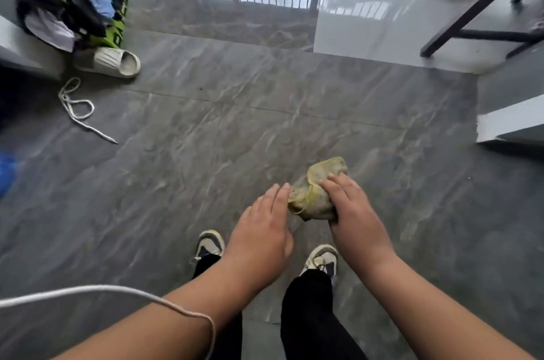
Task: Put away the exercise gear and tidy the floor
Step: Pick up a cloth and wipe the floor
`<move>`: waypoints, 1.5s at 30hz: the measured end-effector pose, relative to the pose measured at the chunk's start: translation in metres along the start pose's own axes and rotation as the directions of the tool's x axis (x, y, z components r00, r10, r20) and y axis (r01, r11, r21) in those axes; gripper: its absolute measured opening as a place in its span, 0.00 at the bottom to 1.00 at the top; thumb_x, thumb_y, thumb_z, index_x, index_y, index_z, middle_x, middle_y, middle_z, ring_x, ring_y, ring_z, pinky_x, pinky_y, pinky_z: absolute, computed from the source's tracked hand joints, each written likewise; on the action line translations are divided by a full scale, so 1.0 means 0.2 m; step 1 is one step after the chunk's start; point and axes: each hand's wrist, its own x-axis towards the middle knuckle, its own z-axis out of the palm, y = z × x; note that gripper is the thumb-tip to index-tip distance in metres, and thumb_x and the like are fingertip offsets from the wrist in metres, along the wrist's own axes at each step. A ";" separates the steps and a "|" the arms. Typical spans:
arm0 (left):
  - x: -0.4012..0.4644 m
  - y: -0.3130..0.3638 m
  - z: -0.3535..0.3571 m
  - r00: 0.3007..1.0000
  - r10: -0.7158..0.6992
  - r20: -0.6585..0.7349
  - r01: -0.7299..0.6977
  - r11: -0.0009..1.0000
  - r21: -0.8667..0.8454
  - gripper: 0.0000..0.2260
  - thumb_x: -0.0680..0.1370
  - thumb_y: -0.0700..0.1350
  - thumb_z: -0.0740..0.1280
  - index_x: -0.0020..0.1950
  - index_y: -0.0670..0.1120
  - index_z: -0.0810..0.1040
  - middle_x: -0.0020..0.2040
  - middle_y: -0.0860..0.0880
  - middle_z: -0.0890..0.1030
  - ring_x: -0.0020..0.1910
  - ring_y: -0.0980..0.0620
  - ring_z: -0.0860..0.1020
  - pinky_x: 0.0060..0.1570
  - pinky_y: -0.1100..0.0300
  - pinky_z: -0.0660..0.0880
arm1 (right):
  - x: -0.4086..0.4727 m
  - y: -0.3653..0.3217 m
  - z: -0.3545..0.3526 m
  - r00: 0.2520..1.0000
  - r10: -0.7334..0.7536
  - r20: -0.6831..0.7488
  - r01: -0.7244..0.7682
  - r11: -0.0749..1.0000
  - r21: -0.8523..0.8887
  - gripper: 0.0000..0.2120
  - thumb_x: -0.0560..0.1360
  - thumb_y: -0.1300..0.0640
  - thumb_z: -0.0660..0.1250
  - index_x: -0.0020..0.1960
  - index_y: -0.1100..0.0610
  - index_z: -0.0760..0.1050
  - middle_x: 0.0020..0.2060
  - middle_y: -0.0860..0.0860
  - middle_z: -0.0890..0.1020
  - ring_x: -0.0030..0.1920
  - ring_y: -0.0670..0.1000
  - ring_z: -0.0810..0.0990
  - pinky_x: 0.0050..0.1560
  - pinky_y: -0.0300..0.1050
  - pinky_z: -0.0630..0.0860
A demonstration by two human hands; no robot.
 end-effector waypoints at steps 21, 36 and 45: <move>1.85 -0.57 1.37 0.991 -0.104 -0.089 -0.041 0.400 -0.916 0.25 0.69 0.56 0.69 0.64 0.69 0.70 0.63 0.55 0.78 0.65 0.51 0.76 0.63 0.38 0.73 | 1.06 1.35 1.35 0.994 0.020 -0.105 0.003 0.976 0.218 0.30 0.73 0.62 0.62 0.75 0.61 0.63 0.74 0.54 0.66 0.76 0.53 0.61 0.76 0.40 0.51; 1.78 -0.66 1.37 0.932 -0.289 -0.218 -0.054 0.485 -0.873 0.23 0.71 0.35 0.65 0.55 0.62 0.72 0.54 0.51 0.76 0.51 0.42 0.81 0.54 0.42 0.79 | 0.97 1.30 1.35 0.801 0.586 -0.123 -0.166 0.415 0.895 0.09 0.82 0.61 0.60 0.57 0.52 0.76 0.53 0.48 0.82 0.59 0.49 0.79 0.63 0.41 0.73; 1.75 -0.82 1.37 0.912 -0.122 -0.392 -0.115 0.840 -0.531 0.12 0.73 0.30 0.68 0.50 0.45 0.82 0.56 0.47 0.71 0.54 0.61 0.73 0.57 0.78 0.64 | 0.92 1.47 1.34 0.706 0.708 0.000 -0.336 0.335 0.880 0.16 0.75 0.69 0.65 0.61 0.59 0.70 0.55 0.61 0.81 0.50 0.56 0.82 0.56 0.58 0.78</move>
